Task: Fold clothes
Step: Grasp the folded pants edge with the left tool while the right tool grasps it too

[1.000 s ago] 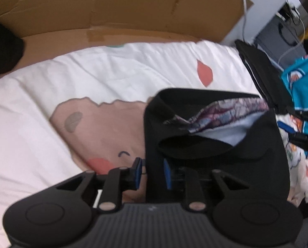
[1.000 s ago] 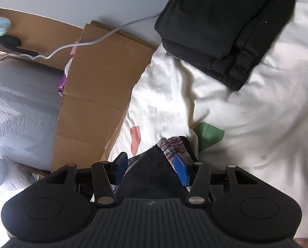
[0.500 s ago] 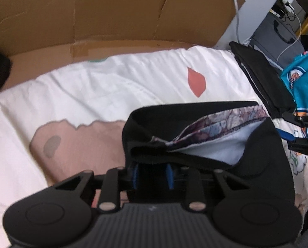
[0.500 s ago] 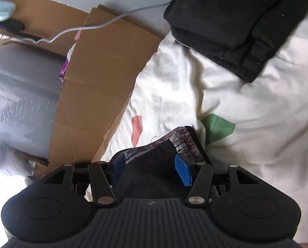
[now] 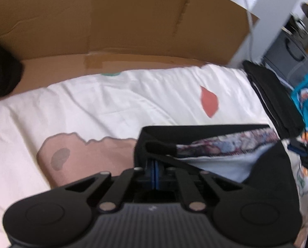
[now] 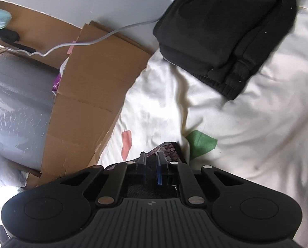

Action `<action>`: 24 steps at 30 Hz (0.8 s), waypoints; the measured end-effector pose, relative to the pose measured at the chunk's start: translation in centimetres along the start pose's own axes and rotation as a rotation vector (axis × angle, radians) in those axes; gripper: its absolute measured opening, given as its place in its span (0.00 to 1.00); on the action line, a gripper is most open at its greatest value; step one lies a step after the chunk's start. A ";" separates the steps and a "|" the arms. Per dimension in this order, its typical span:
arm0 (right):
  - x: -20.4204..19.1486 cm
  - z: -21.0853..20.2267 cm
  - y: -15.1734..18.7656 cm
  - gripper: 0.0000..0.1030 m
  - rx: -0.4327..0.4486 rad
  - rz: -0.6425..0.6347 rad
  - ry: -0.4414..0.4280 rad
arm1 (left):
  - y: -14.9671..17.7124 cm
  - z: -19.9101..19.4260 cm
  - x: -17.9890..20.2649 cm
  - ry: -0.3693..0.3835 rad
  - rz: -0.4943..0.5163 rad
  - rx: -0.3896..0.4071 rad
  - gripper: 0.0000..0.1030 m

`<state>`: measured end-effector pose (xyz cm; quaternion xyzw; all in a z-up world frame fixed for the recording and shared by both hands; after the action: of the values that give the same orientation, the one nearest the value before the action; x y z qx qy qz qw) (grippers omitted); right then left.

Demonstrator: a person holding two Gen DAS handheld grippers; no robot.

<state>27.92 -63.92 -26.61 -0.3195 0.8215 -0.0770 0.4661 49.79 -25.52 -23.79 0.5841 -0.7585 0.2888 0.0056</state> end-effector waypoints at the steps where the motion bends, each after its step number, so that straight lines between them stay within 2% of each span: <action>1: 0.2 0.0 0.0 0.13 -0.003 0.008 0.001 | 0.1 0.1 0.0 -0.001 0.005 -0.002 0.01; 3: 0.5 0.2 0.0 0.30 -0.012 0.018 -0.004 | 0.3 0.2 0.1 0.006 0.036 -0.013 0.02; 4: 0.5 0.3 0.0 0.47 -0.016 0.018 -0.008 | 0.4 0.2 0.3 0.014 0.060 -0.021 0.04; 5: 0.4 0.5 0.1 0.52 -0.021 0.012 -0.010 | 0.4 0.2 0.4 0.019 0.071 -0.026 0.05; 8: 0.0 1.3 0.4 0.52 -0.044 -0.017 -0.004 | 0.3 0.0 0.4 0.027 0.062 -0.020 0.07; 12: -0.2 2.1 0.4 0.52 -0.053 -0.058 0.021 | 0.0 -0.1 0.6 0.022 0.080 -0.017 0.25; 14: -0.3 2.6 0.1 0.52 -0.054 -0.069 0.030 | 0.0 -0.1 0.6 0.013 0.087 -0.015 0.29; 18: -0.5 3.4 0.3 0.52 -0.077 -0.089 0.034 | -0.2 0.1 0.7 0.018 0.090 -0.006 0.35; 24: -0.9 4.5 0.4 0.52 -0.102 -0.157 0.067 | -0.9 1.0 0.8 0.041 0.084 -0.007 0.38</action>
<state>31.72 -62.31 -28.58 -0.4036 0.8118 -0.0819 0.4139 50.67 -26.83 -23.92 0.5458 -0.7831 0.2979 0.0109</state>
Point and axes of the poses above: each gripper's, at about its wrist camera, not at the fingertips, and z roughly the way its jaws point, x to its right, y to its underside, the point moved 4 cm from there along z, roughly the way its jaws point, and after that the axes turned 10 degrees about -z, right-handed, at the moved point
